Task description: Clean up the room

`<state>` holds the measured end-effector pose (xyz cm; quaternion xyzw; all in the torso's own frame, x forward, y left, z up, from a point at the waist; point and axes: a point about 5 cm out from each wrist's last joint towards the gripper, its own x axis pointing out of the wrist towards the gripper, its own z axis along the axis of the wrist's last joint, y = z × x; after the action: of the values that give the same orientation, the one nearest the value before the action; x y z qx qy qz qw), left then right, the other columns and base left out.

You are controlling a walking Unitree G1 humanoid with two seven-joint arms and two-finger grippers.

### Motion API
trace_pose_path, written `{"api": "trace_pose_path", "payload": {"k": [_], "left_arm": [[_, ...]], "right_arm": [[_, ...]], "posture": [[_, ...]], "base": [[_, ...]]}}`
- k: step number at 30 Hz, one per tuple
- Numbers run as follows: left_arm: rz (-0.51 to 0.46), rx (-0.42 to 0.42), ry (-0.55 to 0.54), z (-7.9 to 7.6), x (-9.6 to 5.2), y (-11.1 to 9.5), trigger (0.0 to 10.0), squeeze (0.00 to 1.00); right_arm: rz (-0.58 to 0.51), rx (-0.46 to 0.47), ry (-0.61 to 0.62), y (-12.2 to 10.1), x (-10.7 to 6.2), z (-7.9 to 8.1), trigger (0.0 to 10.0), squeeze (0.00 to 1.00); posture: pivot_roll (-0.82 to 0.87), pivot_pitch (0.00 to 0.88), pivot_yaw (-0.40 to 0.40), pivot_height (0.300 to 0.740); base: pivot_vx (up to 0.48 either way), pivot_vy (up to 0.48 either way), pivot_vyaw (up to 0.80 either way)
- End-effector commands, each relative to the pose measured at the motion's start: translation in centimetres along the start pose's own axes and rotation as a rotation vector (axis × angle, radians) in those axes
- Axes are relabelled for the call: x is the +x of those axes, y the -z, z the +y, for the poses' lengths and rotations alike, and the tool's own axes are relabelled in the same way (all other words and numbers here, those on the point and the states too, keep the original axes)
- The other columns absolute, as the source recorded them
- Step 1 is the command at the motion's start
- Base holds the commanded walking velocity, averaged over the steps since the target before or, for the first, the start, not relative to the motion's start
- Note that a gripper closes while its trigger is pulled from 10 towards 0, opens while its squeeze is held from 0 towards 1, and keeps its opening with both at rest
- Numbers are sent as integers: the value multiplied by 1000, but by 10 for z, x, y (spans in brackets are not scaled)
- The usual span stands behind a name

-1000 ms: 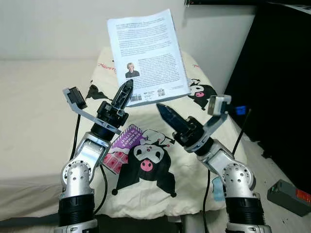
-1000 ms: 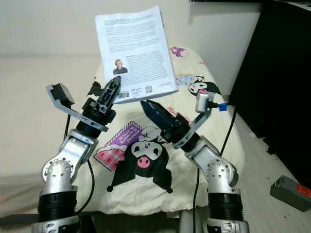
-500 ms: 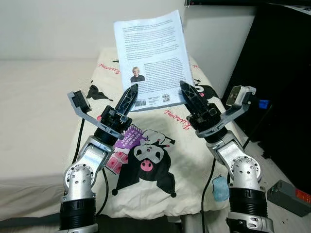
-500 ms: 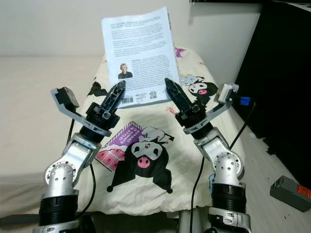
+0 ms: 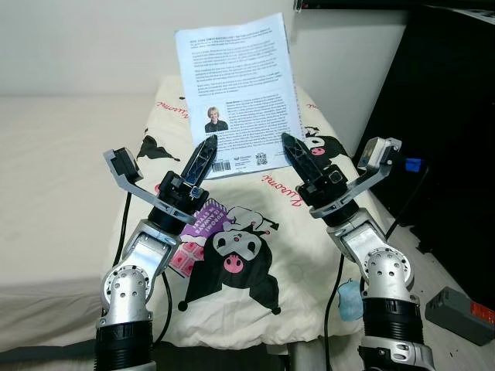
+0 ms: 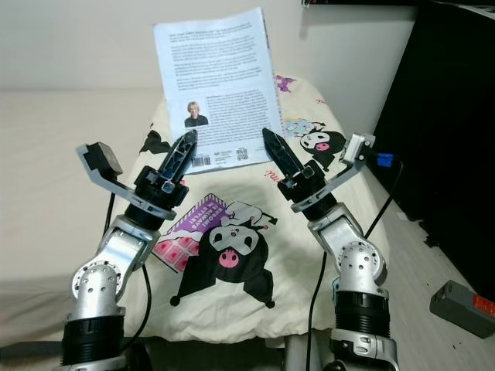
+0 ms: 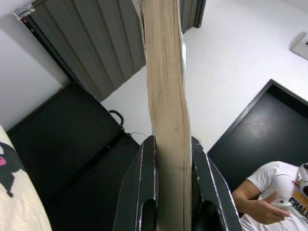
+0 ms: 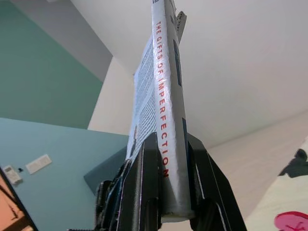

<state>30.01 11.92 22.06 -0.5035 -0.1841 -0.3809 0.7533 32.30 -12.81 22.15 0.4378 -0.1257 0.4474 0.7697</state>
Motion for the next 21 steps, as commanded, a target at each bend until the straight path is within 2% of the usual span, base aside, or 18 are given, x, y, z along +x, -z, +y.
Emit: {"api": "trace_pose_path", "payload": {"k": [1,2,3,4,5,7,8,12,13,15,17,18,19,21], "left_arm": [[17,11,35,-6,5,5,0,0],[17,11,35,-6,5,5,0,0],[25,17,33,-6,6,6,431,314],[25,17,33,-6,6,6,431,314],[33,19,22,-5,6,8,6314,1000],[33,19,22,-5,6,8,6314,1000],[54,33,-3,-2,5,12,10000,1000],[60,43,-33,3,3,12,10000,1000],[61,50,-49,6,1,11,10000,1000],[67,84,-149,23,-10,9,10000,1000],[67,84,-149,23,-10,9,10000,1000],[69,98,-187,29,-15,8,10000,1000],[69,98,-187,29,-15,8,10000,1000],[48,153,-386,59,-39,-2,10000,1000]], "right_arm": [[30,-21,20,3,4,-2,0,0],[30,-21,20,3,4,-2,0,0],[39,-29,33,4,3,-4,0,0],[39,-29,33,4,3,-4,0,0],[45,-38,46,4,3,-5,0,0],[45,-38,46,4,3,-5,0,0],[42,-47,75,3,0,-10,0,0],[35,-51,98,2,-2,-13,0,0],[36,-58,111,2,-2,-14,0,0],[32,-57,147,3,-5,-19,0,0],[32,-57,147,3,-5,-19,0,0],[31,-58,160,3,-6,-21,0,0],[31,-58,160,3,-6,-21,0,0],[19,-69,199,0,-11,-27,0,0]], "posture": [[-76,0,-54,425],[-76,0,-54,425],[-77,0,-56,425],[-77,0,-56,425],[-79,0,-55,425],[-79,0,-55,425],[-78,0,-54,425],[-76,0,-55,425],[-76,0,-55,425],[-72,0,-54,425],[-72,0,-54,425],[-72,0,-54,425],[-72,0,-54,425],[-74,0,-52,425]], "base": [[0,0,0],[0,0,0],[0,0,0],[0,0,0],[0,0,0],[0,0,0],[0,0,0],[0,0,0],[0,0,0],[0,0,0],[0,0,0],[0,0,0],[0,0,0],[0,0,0]]}}
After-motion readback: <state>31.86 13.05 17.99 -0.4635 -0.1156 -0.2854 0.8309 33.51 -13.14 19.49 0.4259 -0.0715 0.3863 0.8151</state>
